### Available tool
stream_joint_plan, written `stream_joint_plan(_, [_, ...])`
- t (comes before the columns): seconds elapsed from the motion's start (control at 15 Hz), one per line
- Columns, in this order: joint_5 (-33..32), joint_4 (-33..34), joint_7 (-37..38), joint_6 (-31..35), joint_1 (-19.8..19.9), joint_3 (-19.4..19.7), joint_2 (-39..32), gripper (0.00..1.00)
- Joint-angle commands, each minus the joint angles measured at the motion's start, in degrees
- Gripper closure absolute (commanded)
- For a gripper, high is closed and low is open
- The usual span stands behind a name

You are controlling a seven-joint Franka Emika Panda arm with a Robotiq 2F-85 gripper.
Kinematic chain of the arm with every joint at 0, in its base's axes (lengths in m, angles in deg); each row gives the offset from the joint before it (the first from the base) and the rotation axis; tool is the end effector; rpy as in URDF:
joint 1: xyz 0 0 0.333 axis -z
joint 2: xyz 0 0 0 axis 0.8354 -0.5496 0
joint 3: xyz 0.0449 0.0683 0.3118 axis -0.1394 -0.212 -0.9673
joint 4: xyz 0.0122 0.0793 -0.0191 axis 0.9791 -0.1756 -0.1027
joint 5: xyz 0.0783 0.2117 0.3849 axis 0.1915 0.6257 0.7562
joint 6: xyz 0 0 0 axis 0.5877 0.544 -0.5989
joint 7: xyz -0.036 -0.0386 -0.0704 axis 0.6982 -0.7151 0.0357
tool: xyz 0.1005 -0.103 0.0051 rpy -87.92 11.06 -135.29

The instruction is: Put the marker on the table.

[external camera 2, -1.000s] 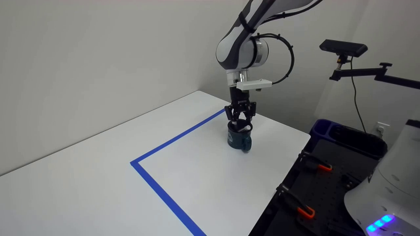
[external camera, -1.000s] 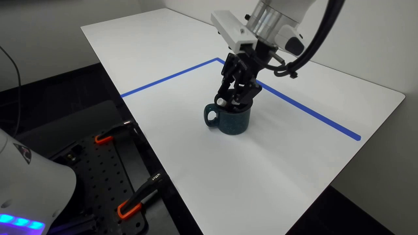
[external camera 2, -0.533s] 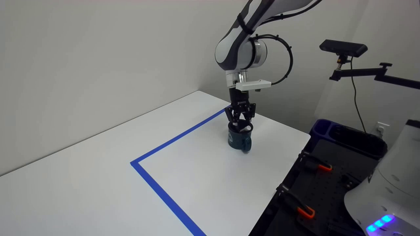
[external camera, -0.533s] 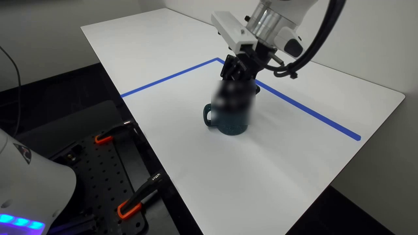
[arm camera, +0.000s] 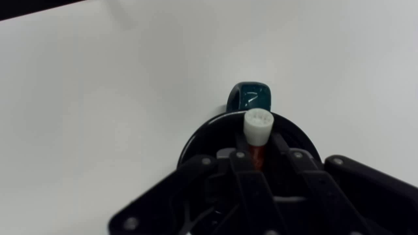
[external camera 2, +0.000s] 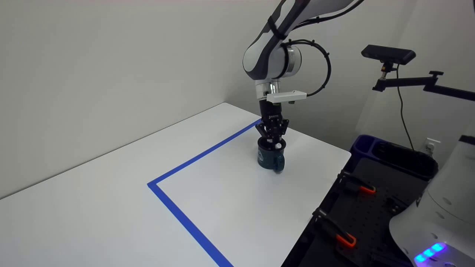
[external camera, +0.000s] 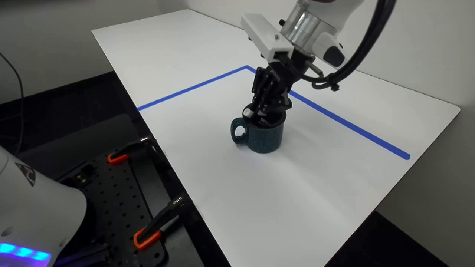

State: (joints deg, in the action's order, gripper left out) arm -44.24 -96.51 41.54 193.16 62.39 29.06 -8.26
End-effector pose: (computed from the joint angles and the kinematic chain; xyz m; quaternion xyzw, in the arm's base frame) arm 0.5216 -0.0861 0.1108 -0.9576 0.1648 0.2197 0.0871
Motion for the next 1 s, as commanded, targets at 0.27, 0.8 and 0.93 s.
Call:
stream_joint_plan(0.27, [0.76, -0.57, 1.91, -3.88, 0.87, -0.30, 3.93, 0.95])
stream_joint_plan(0.8, [-1.63, -1.61, 14.60, -8.54, -2.52, -0.32, 14.33, 0.95])
stream_joint_plan(0.93, [-2.63, -0.64, 19.21, -9.00, -3.62, -0.60, 15.14, 0.95])
